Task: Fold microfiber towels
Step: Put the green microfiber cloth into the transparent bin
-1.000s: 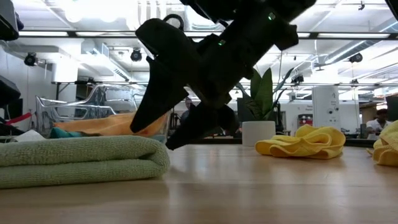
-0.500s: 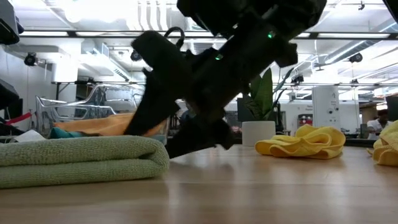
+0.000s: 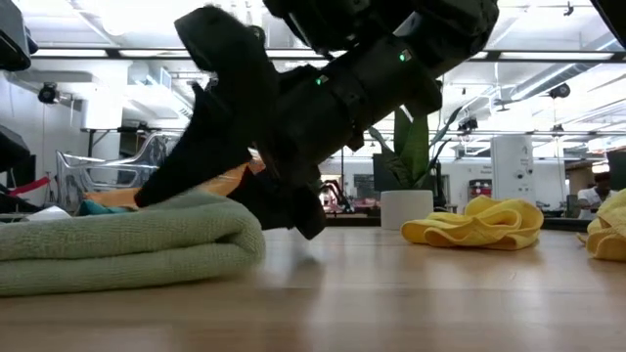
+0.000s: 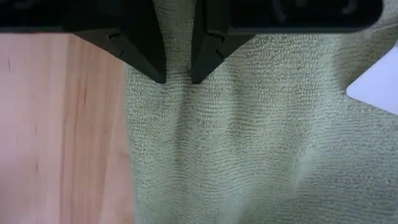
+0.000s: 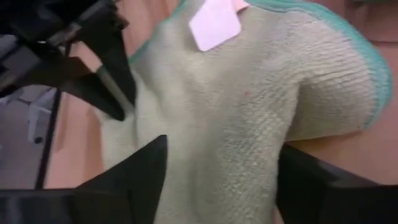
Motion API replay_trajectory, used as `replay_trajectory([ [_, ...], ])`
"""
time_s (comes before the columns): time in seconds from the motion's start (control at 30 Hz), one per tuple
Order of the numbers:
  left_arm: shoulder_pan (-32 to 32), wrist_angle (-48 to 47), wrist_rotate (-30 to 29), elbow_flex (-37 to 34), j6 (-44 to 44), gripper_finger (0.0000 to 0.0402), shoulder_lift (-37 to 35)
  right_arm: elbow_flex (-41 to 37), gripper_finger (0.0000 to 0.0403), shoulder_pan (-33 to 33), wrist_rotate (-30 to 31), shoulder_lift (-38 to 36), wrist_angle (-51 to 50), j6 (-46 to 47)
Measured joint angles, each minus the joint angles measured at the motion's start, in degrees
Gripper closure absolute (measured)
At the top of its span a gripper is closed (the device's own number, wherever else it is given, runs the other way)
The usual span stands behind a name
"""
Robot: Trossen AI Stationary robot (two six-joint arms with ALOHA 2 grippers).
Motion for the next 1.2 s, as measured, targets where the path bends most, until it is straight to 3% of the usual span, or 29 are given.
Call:
replay_trajectory([
  [0.37, 0.0, -0.5, 2.5, 2.3, 0.1, 0.0339, -3.2, 0.0, 0.0378, 0.3, 0.4, -0.1, -0.2, -9.9],
  [0.6, 0.0, -1.1, 2.6, 2.3, 2.1, 0.0339, -10.4, 0.0, 0.0385, 1.9, 1.2, -1.9, -4.6, -19.9],
  [0.8, 0.7, -0.9, -4.3, 0.7, 5.2, 0.0330, -18.1, 0.0, 0.0386, 5.1, 10.4, -4.3, -7.0, -33.2],
  [1.0, 2.8, -1.4, -7.0, -1.9, 9.1, 0.0271, -21.9, 0.1, 0.0386, 7.3, 17.5, -5.2, -7.2, -40.4],
  [1.2, 6.0, -6.8, -7.2, -4.2, 9.2, 0.0189, -22.4, 0.1, 0.0387, 7.7, 19.0, -5.2, -7.3, -41.3],
])
